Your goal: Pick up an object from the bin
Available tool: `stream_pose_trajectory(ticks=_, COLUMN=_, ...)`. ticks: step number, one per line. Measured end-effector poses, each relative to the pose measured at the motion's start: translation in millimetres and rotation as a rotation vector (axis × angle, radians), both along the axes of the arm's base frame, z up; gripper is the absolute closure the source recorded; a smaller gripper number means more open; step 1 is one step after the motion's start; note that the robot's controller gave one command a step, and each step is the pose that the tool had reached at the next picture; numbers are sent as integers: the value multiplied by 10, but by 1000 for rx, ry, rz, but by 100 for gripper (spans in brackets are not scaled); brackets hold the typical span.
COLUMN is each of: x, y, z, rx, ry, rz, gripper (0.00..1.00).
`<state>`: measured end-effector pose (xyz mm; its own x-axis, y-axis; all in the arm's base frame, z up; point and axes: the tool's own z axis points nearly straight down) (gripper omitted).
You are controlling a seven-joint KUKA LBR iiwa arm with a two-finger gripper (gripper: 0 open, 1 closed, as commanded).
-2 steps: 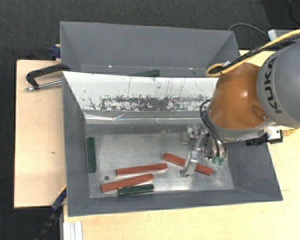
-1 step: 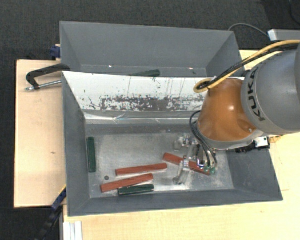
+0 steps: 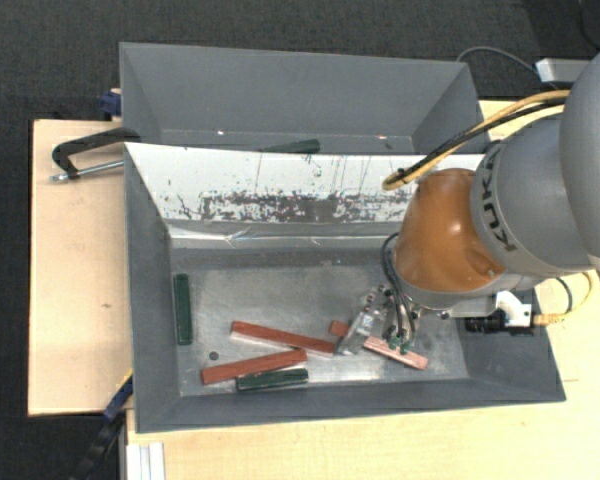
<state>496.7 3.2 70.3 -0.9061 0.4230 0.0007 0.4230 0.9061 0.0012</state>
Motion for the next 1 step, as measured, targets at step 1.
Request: stream_pose_trajectory(ticks=1, x=0, y=0, z=0, rx=0, ry=0, rz=0, gripper=100)
